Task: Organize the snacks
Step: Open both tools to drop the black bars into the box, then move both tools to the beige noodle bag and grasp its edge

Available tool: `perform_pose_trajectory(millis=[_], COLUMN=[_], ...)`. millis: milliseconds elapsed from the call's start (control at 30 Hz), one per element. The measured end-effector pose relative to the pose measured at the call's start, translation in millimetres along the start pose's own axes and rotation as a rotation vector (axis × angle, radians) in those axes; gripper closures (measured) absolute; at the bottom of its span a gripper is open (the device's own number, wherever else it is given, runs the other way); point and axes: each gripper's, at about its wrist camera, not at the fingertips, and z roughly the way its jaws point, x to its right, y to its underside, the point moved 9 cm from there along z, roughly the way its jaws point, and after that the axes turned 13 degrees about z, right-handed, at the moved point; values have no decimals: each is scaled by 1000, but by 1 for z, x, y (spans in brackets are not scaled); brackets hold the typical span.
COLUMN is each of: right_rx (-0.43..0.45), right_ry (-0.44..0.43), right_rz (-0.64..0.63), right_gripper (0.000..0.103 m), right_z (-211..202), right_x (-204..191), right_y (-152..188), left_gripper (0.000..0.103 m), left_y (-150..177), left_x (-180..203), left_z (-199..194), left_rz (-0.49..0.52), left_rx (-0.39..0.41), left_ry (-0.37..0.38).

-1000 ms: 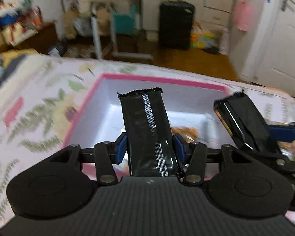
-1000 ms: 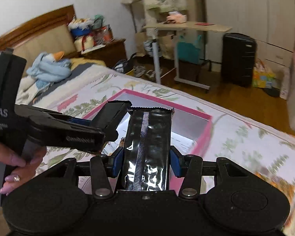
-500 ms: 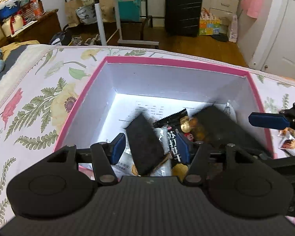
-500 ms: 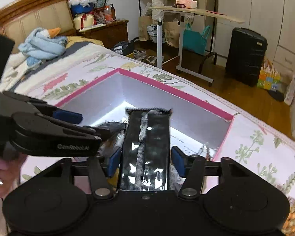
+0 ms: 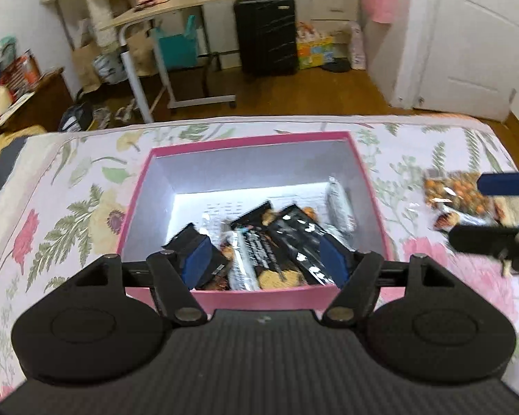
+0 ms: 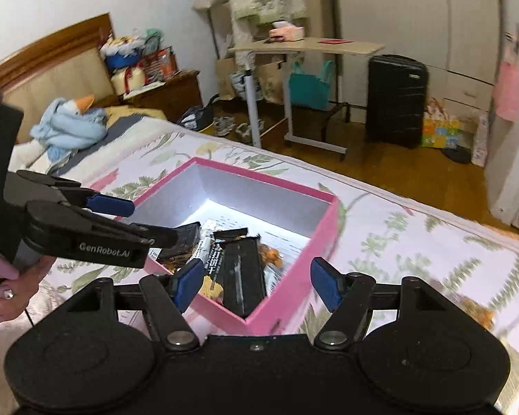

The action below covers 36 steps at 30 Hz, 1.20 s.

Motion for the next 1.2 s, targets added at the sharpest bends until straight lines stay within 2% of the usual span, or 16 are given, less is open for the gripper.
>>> perform_pose_trajectory(millis=[267,500,567,700,800,933,1067,1200], right_rx=[25,42,54,76,94,112,134,176], right_ry=[64,145,174,227,282,355,382,418], right_rz=[73,127,144,209,250,305,379,453], right_gripper=[29,29,29,27,20,19,19,18], right_z=[-43,-82,-92,-110,-116,-117,-112,-101], right_x=[31,65,76,108,136,175,219,258], right_y=[14,27,31,42,50,67,84,104], left_gripper=[31,30,29,20,14,9,9,9], left_y=[-3,-17,-23,-35,-41,-44,-48,-53], left_x=[39,87,102,135,159,189,216,251], left_z=[-14,-22,-25,-23,-15,5,30,54], left_rz=[39,86,102,127,153,185,129,143], left_rx=[-23,-6,7,24,41,22,27,36], left_ry=[92,195,217,263,278,287,325,369])
